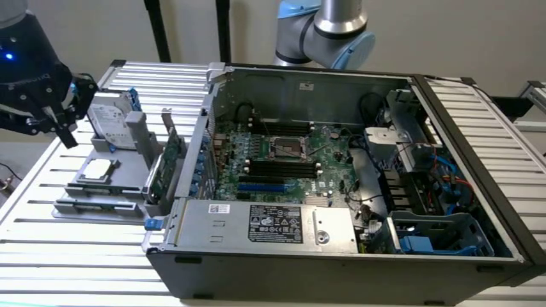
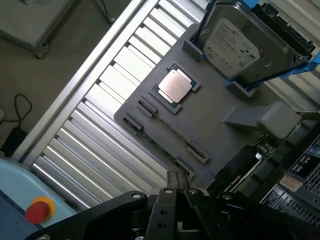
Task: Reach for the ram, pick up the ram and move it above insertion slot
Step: 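Pick up the ram and move it above insertion slot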
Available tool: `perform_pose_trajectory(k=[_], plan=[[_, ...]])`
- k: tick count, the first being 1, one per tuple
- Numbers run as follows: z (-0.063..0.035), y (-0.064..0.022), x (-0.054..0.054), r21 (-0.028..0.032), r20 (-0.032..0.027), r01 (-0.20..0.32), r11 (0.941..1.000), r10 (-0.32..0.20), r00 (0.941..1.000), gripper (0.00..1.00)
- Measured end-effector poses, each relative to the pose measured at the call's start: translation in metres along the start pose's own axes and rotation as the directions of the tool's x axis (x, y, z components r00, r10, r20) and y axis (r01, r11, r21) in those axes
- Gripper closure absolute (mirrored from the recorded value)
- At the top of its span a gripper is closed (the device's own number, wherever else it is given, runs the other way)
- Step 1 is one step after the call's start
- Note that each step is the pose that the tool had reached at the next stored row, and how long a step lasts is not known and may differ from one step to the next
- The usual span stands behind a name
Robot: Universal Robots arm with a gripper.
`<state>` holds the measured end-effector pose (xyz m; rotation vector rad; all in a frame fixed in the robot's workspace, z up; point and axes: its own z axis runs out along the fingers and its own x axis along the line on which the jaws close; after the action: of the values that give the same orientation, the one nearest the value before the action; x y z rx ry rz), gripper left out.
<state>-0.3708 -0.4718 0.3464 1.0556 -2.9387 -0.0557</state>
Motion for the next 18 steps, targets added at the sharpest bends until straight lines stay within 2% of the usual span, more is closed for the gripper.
perform_pose_trajectory(k=[4, 9, 13, 18], plan=[[0.0010, 0.0000, 0.0000, -0.0004, -0.0037, 0.073, 0.9973, -0.073, 0.9973, 0.89], [0.0023, -0.0001, 0.0000, -0.0016, -0.0085, 0.163, 0.9866, -0.163, 0.9866, 0.89], [0.0034, -0.0002, 0.0000, -0.0031, -0.0123, 0.234, 0.9723, -0.234, 0.9723, 0.89], [0.0047, -0.0003, 0.0000, -0.0052, -0.0171, 0.321, 0.9469, -0.321, 0.9468, 0.89]])
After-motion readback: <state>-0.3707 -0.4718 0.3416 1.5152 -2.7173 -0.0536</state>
